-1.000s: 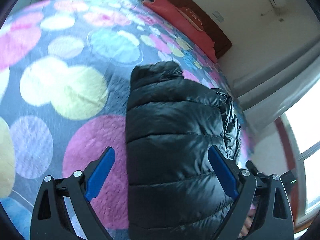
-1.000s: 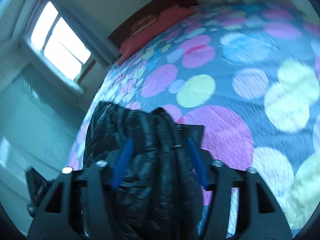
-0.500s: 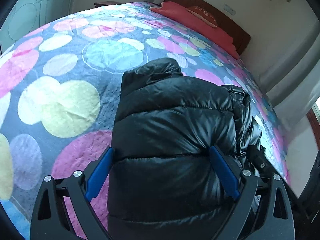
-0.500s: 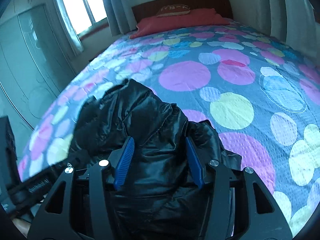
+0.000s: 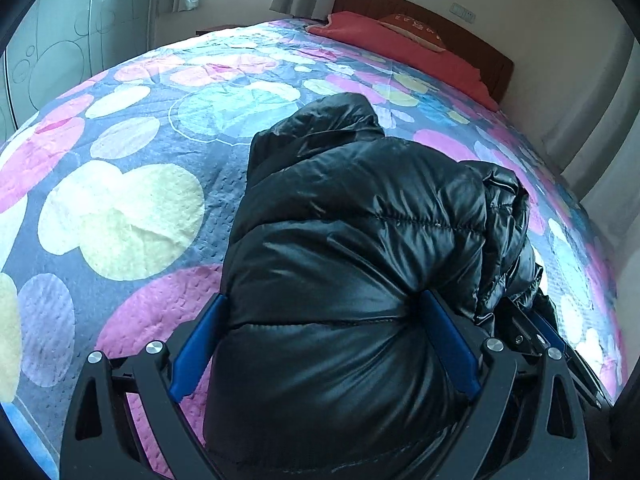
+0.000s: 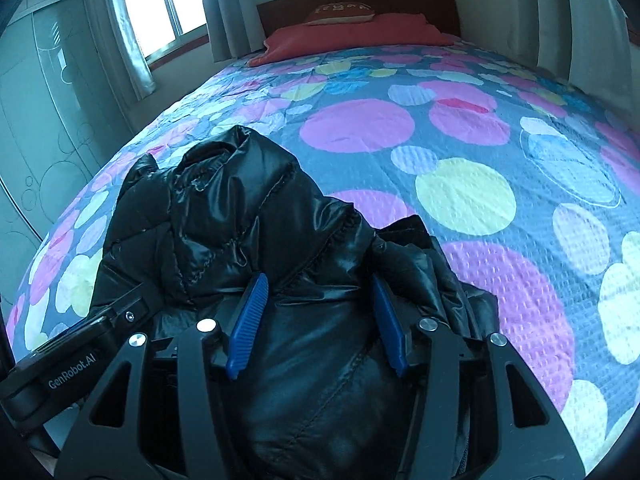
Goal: Fold large clothes
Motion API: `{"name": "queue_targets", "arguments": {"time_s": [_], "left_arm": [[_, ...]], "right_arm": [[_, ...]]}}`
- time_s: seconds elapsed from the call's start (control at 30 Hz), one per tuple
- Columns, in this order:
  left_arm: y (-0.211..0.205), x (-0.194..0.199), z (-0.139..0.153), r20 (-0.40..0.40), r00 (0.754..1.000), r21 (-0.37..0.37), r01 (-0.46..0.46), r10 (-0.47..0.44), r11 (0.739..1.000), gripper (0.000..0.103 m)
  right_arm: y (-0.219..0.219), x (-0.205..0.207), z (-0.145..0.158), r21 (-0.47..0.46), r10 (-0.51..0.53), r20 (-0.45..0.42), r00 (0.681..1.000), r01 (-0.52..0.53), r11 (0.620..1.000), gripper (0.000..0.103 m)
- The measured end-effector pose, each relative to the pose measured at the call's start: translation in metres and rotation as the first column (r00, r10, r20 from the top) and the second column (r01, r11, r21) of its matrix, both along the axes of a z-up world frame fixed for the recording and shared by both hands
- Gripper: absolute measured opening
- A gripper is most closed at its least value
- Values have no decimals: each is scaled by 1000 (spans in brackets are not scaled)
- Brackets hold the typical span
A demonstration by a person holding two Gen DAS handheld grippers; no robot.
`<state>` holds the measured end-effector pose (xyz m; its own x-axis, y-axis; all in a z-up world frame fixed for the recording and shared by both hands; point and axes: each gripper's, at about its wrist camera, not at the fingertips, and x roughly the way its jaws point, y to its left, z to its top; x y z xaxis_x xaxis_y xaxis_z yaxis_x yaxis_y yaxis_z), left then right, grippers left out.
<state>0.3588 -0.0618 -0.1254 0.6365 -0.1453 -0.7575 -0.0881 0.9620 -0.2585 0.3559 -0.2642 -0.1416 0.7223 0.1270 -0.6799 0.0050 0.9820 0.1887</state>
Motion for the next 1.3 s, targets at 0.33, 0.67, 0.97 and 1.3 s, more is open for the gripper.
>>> {"name": "queue_targets", "arguments": {"time_s": [0.33,0.67,0.97,1.3], "left_arm": [[2,-4,9,6,1000,-9,10,-10,1000,95],[-4,-12,28,30,999,61,25,-27,998,95],[-5,-27,41,65,997,120,25,-33,992,95],[3,-54,51,75,997,170,16,-29,985,95]], "right_arm": [[-6,-6,2,48,12,30,999,-14,999,53],[-13,-32,28,87,-10,83,996,3,996,71],[-21,-54,35,79,-42,87,995,35,996,71],[-38,-78,36,88,-90,66,994,84,993,71]]}}
